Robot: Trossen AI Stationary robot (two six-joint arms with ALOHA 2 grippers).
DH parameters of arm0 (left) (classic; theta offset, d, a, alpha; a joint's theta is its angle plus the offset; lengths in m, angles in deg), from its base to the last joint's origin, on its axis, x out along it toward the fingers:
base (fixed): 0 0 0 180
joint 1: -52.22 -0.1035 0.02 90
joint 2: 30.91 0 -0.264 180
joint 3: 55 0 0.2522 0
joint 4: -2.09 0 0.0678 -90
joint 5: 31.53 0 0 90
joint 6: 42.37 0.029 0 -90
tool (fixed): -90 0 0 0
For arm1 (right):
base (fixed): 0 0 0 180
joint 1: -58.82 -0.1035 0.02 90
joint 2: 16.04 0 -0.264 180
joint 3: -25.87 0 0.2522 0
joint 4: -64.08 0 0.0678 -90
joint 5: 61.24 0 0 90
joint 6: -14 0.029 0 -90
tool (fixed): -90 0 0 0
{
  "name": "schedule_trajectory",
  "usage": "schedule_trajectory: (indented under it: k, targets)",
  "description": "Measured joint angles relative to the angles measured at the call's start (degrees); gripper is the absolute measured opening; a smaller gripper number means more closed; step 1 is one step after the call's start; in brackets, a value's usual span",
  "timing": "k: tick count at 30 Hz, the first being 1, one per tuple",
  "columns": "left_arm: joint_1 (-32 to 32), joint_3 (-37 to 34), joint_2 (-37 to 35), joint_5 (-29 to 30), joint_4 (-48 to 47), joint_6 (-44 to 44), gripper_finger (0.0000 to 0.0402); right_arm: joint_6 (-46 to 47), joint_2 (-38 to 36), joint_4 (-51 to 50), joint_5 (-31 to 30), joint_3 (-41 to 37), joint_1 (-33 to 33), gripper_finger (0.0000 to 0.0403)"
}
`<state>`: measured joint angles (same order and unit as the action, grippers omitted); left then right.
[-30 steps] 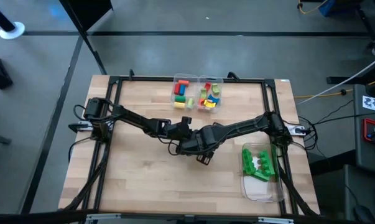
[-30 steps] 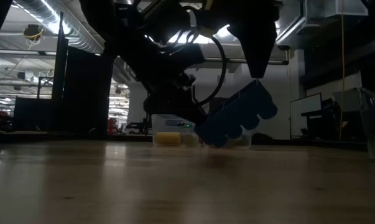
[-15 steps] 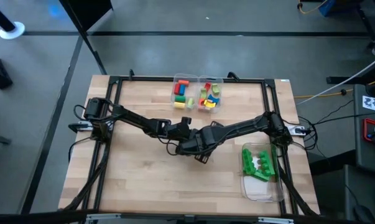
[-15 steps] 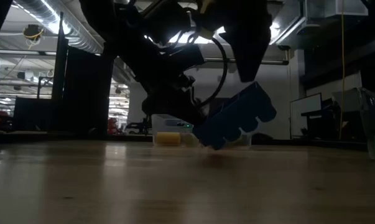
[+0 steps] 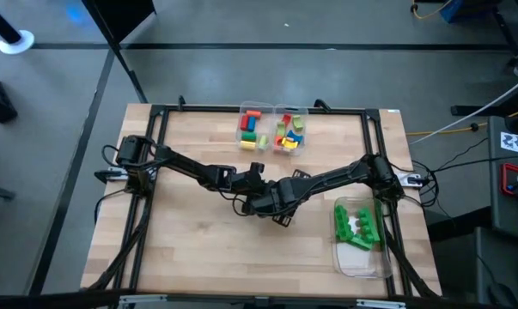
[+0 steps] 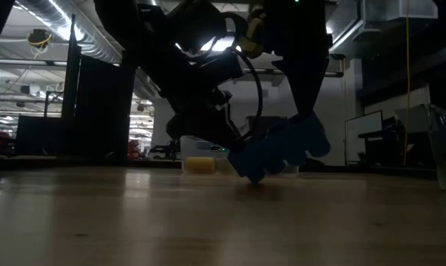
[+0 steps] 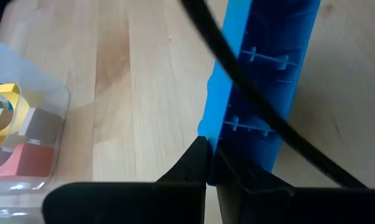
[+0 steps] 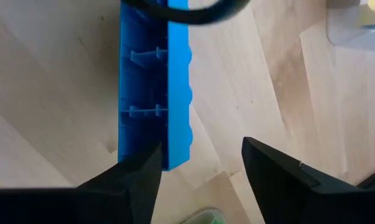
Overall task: Sort blocks by size
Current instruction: Put the blue 4 stud game piece into the bottom transparent bin
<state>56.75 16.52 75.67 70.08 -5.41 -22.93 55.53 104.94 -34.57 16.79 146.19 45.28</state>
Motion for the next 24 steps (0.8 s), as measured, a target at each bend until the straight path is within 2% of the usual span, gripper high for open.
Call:
schedule_trajectory:
  k: [9,24]
  targets:
    - [0.96,-0.02,0.00,0.15,0.15,0.24,0.0005,0.00,-0.10,2.32,1.01,-1.42,-0.04,0.0165]
    - [1.58,-0.11,0.02,-0.21,1.90,-0.02,0.0002,-0.11,-0.06,2.36,1.58,-1.45,-0.07,0.0123]
